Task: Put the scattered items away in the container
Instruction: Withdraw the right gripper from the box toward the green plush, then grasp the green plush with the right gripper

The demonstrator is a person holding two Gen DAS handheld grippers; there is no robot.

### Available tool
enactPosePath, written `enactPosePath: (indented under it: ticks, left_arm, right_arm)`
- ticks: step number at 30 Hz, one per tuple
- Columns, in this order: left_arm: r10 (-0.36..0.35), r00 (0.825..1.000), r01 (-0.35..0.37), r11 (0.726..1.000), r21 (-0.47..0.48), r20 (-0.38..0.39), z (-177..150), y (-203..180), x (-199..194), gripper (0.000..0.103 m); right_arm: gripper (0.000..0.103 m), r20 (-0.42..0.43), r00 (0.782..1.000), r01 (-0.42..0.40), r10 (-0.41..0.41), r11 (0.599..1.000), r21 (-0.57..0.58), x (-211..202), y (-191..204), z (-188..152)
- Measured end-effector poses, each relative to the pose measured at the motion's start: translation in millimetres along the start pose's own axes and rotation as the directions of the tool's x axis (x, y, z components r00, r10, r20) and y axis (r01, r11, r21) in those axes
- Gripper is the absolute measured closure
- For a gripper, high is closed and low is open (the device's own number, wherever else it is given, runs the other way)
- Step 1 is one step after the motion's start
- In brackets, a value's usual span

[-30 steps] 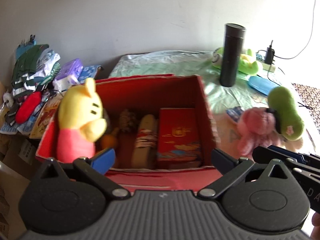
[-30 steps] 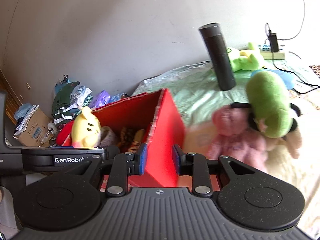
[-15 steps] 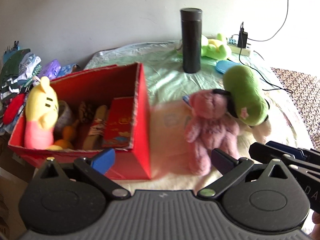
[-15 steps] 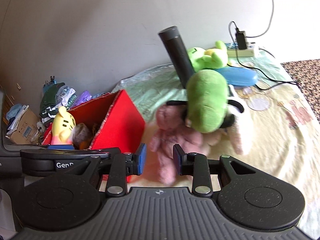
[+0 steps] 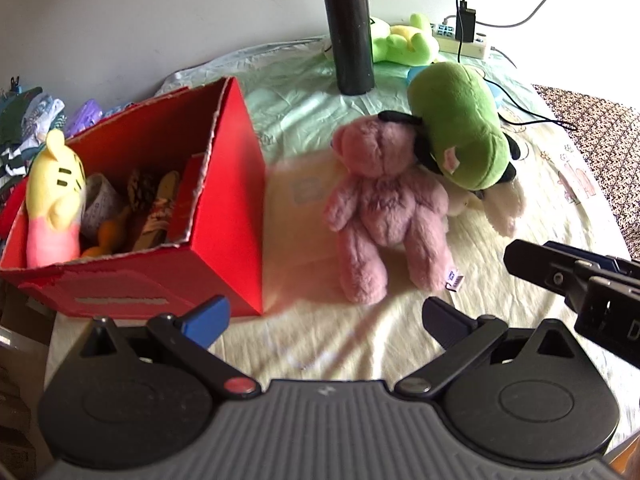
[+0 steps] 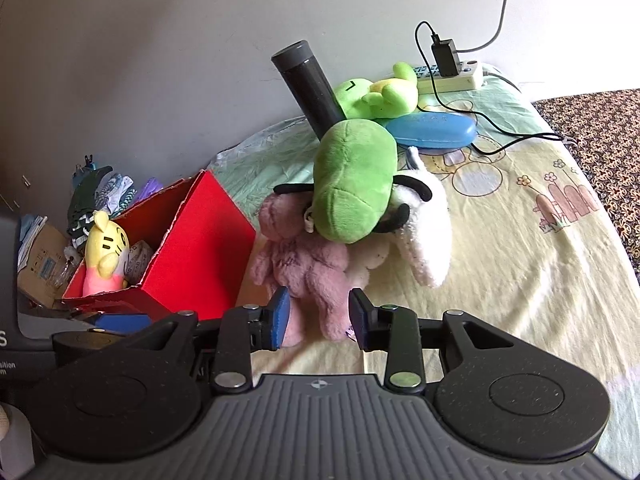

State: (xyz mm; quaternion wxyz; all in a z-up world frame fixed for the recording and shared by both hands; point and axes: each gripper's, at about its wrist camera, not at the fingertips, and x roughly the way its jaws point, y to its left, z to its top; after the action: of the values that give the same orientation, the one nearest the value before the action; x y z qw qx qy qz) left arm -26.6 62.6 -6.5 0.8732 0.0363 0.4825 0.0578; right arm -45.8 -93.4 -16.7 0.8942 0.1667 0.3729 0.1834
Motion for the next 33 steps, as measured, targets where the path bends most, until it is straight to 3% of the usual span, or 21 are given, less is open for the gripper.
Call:
enactPosePath:
  ticks: [6,15,18,26,33]
  left_arm:
    - [-0.009,1.000,0.009,1.000,-0.004,-0.002,3.0,-3.4,2.9,0.001]
    - [-0.091,0.996,0.091,0.996,0.016,0.007,17.1,-11.3,15.4,0.001]
    - [-0.129,0.992,0.129,0.992,0.004,0.005,28.7,-11.6,21.9,0.001]
    - [-0.266,0.958,0.268,0.963,-0.012,0.104,59.8,-17.6,27.3,0.002]
    - [-0.387,0.912,0.391,0.920,-0.005,0.139,71.3,-28.8,43.5,0.002]
  right_arm:
    - [0.068,-0.005,1.000,-0.008,0.008,1.000,0.002,1.6,-4.0,2.9]
    - [0.067,-0.012,1.000,0.002,-0.001,0.996,0.092,9.9,-25.8,19.2]
    - [0.061,0.007,1.000,0.020,-0.021,0.993,0.115,11.7,-34.2,32.5]
    - [0.059,0.020,1.000,-0.024,0.019,0.965,0.261,24.3,-61.9,64.7]
    - [0.051,-0.009,0.998,-0.057,0.063,0.953,0.299,51.1,-69.4,89.2]
